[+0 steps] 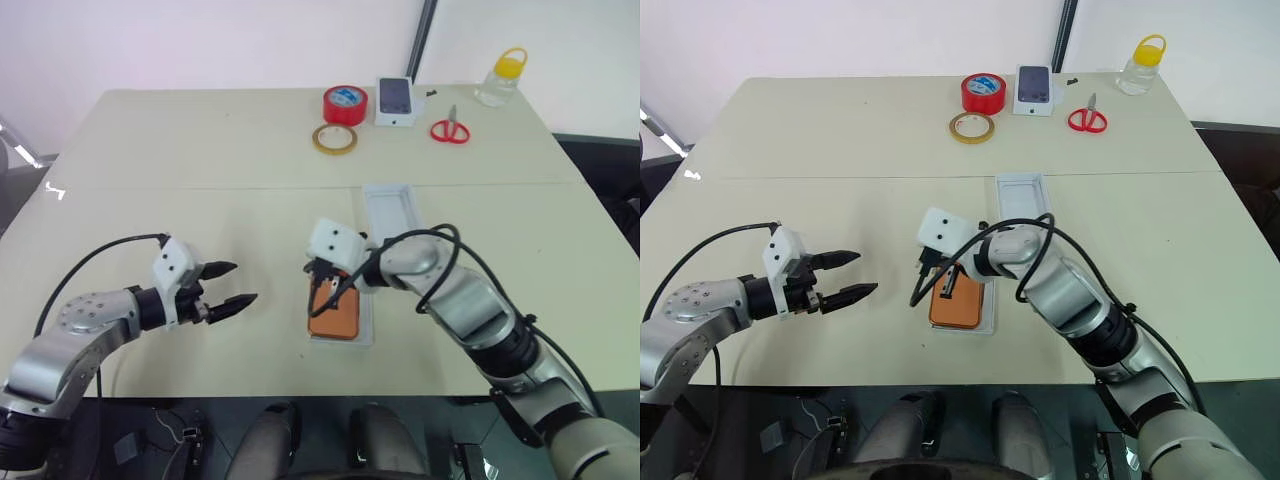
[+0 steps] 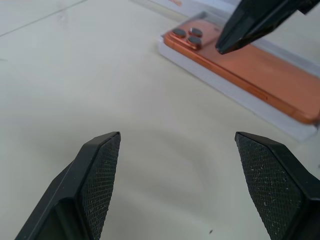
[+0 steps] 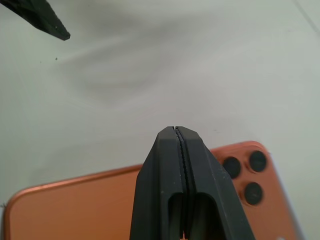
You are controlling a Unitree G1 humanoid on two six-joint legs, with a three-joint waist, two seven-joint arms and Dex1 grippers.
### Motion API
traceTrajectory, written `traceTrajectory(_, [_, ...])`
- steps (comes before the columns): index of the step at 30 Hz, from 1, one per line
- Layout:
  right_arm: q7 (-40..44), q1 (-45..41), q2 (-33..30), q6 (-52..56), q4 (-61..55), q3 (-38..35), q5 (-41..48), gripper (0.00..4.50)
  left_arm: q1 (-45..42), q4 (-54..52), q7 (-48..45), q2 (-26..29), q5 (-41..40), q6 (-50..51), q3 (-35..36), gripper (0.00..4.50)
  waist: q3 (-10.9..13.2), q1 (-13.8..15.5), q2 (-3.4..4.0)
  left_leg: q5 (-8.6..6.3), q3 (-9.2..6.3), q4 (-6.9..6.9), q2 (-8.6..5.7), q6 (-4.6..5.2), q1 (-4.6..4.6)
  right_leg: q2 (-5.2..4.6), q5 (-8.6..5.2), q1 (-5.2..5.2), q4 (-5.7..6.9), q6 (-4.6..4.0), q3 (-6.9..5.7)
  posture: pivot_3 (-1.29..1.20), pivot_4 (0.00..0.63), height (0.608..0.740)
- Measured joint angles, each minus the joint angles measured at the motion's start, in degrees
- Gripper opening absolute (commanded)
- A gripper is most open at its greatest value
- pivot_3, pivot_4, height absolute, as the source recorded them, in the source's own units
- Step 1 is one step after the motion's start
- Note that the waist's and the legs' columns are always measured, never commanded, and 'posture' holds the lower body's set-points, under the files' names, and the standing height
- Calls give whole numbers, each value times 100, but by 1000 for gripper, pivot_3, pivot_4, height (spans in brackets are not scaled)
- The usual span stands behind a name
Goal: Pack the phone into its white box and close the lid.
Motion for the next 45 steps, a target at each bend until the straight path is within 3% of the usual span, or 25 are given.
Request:
traceTrajectory(9, [-101, -569, -4, 570, 180, 633, 0, 0, -27, 223, -702, 10, 498, -238, -2, 3839, 2, -22, 3, 1, -2, 2, 1, 1, 1, 2, 2, -7, 17, -2, -1, 0, 150, 740])
traceTrajectory(24, [-84, -641, -462, 954, -3, 697, 277, 0, -103, 173, -864, -284, 610, -209, -2, 3839, 1, -19, 2, 2, -2, 6, 0, 1, 1, 3, 3, -6, 23, -1, -2, 0, 150, 740])
traceTrajectory(31, [-176, -360, -398, 7, -196, -115, 507, 0, -256, 188, -590, -549, 775, 41, -12, 3839, 1, -16, 2, 1, -2, 7, 1, 2, 1, 4, 3, -11, 32, 0, -2, 0, 150, 740])
traceTrajectory(36, [232, 356, -1392, -1004, -341, -907, 669, 0, -756, 219, 158, -761, 690, 1168, 60, 3839, 0, 17, -1, -3, -5, 20, -5, 9, 0, 1, 5, 6, 22, 5, -8, 0, 150, 740])
traceTrajectory(40, [680, 822, -2323, -1429, -308, -1185, 663, 0, -1010, 152, 137, -742, 885, 1250, -170, 3839, 1, -21, 1, 0, -3, 13, 1, 4, 4, 4, 5, 4, 23, 5, -8, 0, 150, 740])
traceTrajectory(43, [855, 948, -2732, -1728, -220, -1200, 529, 0, -1379, 272, -47, -754, 1024, 1253, -433, 2960, 1, -21, 2, -4, -4, 13, 5, 12, 10, 9, 5, 6, 34, 4, -9, 0, 150, 740])
traceTrajectory(45, [889, 1006, -2812, -1872, -59, -1170, 413, 0, -1706, 444, -242, -757, 1052, 1258, -609, 1971, 0, -15, 1, -4, -4, 15, 4, 12, 10, 8, 5, 8, 34, 4, -9, 0, 150, 740])
